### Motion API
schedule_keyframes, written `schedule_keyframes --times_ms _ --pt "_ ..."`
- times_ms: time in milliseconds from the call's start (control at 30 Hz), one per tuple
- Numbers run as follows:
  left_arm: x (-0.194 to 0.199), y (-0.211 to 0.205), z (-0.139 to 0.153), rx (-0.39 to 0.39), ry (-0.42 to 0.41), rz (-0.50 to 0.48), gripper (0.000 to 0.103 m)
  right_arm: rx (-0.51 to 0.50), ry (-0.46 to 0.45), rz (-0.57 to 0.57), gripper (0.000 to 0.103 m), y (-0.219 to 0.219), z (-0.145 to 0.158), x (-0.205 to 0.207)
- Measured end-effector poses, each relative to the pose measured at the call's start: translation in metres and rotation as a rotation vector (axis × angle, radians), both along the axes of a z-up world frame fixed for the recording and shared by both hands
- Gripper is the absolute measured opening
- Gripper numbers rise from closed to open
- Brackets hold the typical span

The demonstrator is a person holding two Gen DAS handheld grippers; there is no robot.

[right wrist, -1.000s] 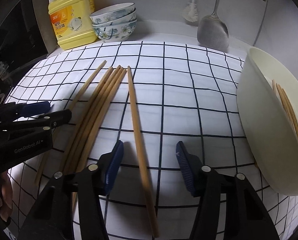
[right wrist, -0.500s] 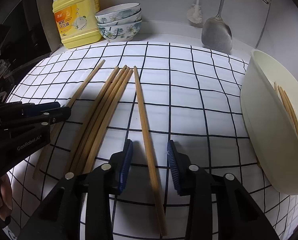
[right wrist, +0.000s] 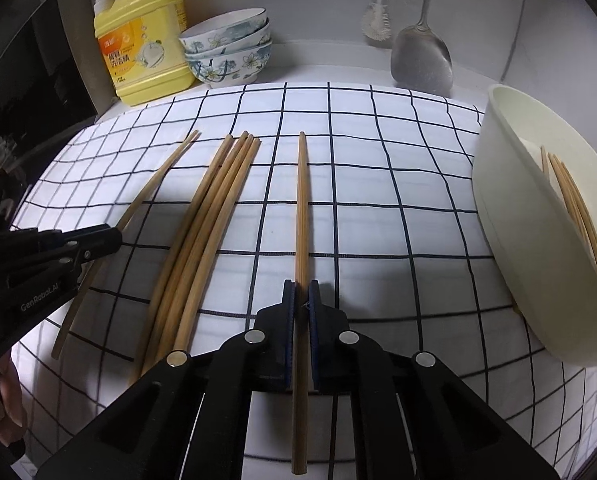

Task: Organize utensils
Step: 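Lift both held chopsticks and carry them over the basin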

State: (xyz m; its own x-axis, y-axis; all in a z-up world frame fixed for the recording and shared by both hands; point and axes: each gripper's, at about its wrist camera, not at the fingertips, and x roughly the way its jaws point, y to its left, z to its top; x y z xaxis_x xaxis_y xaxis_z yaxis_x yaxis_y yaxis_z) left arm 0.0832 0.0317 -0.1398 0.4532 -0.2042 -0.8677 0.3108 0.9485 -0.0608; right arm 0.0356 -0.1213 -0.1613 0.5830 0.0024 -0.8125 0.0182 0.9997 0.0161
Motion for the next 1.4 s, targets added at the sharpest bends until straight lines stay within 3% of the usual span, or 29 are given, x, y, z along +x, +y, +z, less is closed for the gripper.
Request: schedule_keyframes --times_ms 367,633,1067,1400 --pt "-0.019 0.021 0.059 -0.033 -0.093 -0.015 0.007 -0.005 -0.08 -0.025 0.006 0.007 0.059 -0.028" --pt "-0.036 0.0 0.103 -0.107 -0.148 -0.091 0.007 0.003 -0.144 -0.123 0.006 -0.027 0.111 -0.068" --pt "-0.044 -0.138 0.152 -0.215 -0.174 -0.326 0.007 0.03 -0.205 -0.316 0.006 -0.139 0.143 -0.106" --pt "-0.023 -0.251 0.146 -0.191 -0.124 -0.416 0.007 0.094 -0.184 -0.406 0.006 -0.244 0.134 -0.084"
